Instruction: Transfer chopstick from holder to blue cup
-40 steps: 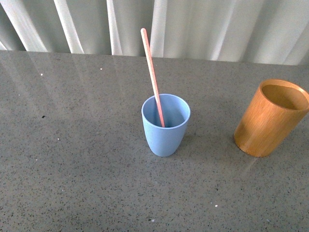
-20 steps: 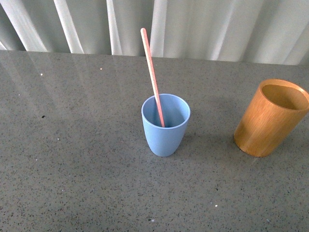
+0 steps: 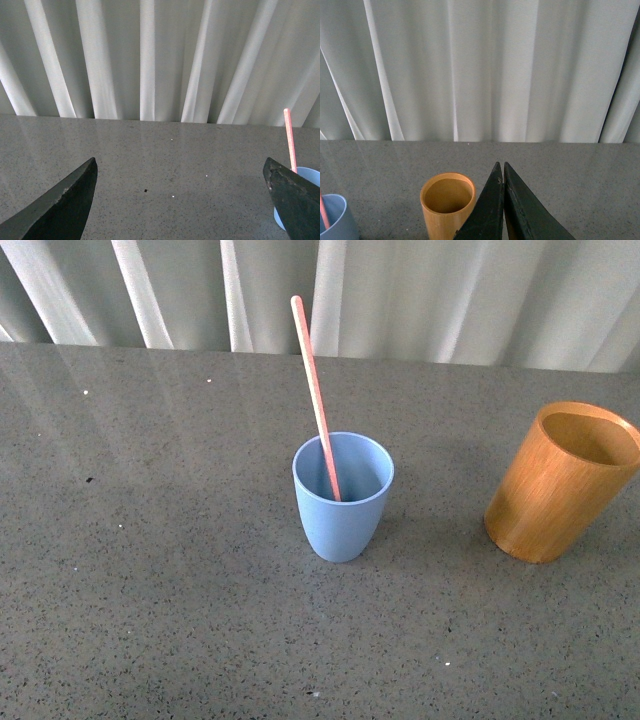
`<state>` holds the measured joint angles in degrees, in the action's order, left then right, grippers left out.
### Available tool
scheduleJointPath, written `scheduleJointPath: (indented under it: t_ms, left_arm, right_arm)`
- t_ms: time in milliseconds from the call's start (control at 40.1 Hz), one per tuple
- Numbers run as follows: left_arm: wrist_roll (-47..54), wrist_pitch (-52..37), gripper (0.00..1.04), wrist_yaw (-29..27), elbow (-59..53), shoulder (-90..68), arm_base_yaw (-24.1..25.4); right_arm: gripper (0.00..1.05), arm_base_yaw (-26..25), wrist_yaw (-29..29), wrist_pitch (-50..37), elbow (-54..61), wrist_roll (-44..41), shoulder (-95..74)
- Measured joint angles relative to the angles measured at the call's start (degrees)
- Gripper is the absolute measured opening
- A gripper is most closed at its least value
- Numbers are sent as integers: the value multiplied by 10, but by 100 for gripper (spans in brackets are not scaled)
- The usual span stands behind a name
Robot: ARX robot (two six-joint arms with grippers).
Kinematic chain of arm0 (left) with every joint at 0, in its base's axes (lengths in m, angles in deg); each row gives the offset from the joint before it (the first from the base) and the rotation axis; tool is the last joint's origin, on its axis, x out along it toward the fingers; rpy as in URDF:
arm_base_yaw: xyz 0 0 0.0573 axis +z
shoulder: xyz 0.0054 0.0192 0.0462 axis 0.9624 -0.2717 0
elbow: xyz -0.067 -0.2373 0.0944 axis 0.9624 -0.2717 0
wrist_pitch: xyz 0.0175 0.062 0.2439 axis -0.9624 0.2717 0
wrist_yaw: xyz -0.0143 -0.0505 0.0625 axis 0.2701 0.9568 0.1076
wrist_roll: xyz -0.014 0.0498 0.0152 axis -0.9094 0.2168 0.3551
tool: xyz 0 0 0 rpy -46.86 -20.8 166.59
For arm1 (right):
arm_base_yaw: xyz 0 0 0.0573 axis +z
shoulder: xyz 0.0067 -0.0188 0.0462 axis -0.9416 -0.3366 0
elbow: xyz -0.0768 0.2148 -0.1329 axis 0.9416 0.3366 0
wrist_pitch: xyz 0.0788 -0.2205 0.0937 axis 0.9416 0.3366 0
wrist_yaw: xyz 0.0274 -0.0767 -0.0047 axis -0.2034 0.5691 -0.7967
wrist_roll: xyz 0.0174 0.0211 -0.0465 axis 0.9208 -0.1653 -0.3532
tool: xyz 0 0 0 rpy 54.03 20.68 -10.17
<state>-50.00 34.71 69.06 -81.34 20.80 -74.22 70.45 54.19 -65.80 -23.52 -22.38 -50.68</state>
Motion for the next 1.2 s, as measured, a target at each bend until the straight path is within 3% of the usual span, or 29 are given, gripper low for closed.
scheduleJointPath:
  t_ms: [573,698,997,1197]
  left_arm:
    - [0,0,98,0,0,0,0]
    - [0,0,98,0,0,0,0]
    - [0,0,98,0,0,1,0]
    - [0,0,98,0,0,1,0]
  right_arm:
    - [1,0,0,104,0,0,105]
    - [1,0,1,201,0,0,188]
    - [1,0,1,205,0,0,202]
    - [40,0,1,205,0,0,202]
